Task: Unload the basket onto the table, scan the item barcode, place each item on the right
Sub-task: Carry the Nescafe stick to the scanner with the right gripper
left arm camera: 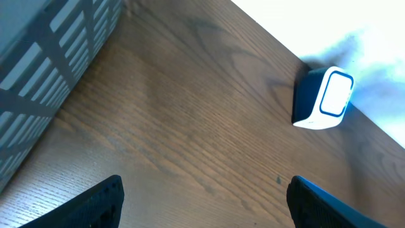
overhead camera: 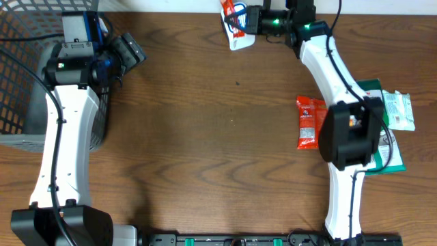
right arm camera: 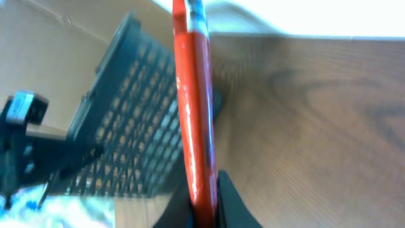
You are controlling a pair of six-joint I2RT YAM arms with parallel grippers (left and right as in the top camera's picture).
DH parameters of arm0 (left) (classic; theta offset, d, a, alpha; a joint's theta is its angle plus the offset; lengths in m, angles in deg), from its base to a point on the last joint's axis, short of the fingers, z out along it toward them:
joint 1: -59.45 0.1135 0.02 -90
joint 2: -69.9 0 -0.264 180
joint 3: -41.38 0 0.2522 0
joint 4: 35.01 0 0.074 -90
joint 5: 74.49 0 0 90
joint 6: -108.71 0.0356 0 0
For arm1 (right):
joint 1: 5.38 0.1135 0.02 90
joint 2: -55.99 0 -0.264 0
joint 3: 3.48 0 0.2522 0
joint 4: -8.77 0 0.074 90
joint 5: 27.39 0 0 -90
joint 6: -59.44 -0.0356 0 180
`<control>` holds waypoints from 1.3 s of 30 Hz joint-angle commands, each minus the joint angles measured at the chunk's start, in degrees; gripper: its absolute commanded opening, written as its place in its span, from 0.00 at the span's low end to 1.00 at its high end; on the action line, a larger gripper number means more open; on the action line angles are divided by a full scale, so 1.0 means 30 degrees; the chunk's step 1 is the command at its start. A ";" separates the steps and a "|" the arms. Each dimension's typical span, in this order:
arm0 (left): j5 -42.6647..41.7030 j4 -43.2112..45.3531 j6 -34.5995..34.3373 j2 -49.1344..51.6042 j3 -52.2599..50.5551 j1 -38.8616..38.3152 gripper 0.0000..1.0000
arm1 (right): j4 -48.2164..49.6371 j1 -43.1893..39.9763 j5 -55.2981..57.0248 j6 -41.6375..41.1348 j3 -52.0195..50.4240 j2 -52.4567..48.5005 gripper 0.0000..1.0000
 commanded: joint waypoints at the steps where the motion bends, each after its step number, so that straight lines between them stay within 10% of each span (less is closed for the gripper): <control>1: 0.0197 0.0007 0.0189 -0.0073 0.0095 0.0007 0.83 | 0.2455 -0.0503 -0.1188 -0.4248 0.0262 -0.1894 0.01; 27: 0.0197 0.0007 0.0197 -0.0073 0.0095 0.0007 0.83 | 0.7366 -0.1224 -0.0765 -0.7475 0.0262 -0.6681 0.01; 39: 0.0197 0.0007 0.0197 -0.0073 0.0095 0.0007 0.83 | 1.6837 -0.1712 -0.6105 -1.5948 0.0277 -0.4430 0.02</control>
